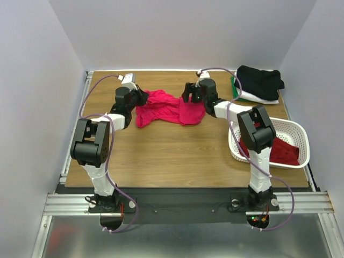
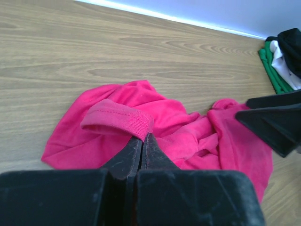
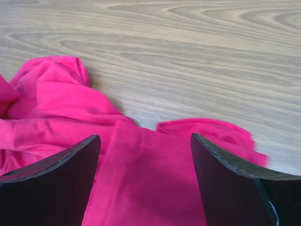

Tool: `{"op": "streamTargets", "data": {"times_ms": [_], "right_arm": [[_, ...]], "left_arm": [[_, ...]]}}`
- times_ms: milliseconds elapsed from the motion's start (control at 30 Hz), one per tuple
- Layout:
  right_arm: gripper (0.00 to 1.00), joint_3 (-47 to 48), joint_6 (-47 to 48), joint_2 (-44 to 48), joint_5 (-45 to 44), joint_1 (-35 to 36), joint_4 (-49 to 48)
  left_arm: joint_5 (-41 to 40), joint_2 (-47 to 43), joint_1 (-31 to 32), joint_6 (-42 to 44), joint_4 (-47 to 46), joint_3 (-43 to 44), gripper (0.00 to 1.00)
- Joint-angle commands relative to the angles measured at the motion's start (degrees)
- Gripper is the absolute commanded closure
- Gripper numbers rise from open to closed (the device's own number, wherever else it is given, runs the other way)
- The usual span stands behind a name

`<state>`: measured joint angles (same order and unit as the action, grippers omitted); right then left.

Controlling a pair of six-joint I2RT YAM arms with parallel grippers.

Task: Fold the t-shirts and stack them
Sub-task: Flatten the tshirt out

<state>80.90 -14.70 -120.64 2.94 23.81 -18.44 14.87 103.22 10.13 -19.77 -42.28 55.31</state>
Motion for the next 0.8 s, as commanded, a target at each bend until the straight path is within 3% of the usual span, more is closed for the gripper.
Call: {"op": "streamTargets", "data": {"times_ms": [0, 333, 533, 633, 700, 733, 767], "right_arm": [[0.18, 6.01, 1.43, -3.36, -0.74, 2.46, 1.56], [0.22, 11.11, 1.87, -8.38, -2.58, 2.82, 6.04], [0.32, 12.17, 0.55, -9.96, -6.72, 2.82, 7.53], [0.45, 13.05, 0.20, -10.58, -7.15, 2.82, 7.80], [0.62, 13.57, 0.20, -10.76, -7.68, 2.82, 7.80], [0.77, 13.84, 0.20, -11.02, -8.03, 2.82, 7.89], [0.86, 14.10, 0.20, -11.11, -8.21, 2.82, 7.89]], "left_arm": [[2.70, -1.36, 0.15, -0.27, -5.09, 0.85, 1.00], [2.88, -1.70, 0.15, -0.27, -5.09, 0.68, 1.00], [3.14, -2.50, 0.15, -0.27, -5.27, 0.06, 1.00], [3.23, -2.85, 0.15, -0.27, -5.27, -0.29, 1.00], [3.14, -3.11, 0.15, -0.27, -5.27, -0.38, 1.00], [3.14, -3.20, 0.15, -0.18, -5.27, -0.38, 1.00], [2.97, -3.11, 0.15, -0.18, -5.27, -0.38, 1.00]]}}
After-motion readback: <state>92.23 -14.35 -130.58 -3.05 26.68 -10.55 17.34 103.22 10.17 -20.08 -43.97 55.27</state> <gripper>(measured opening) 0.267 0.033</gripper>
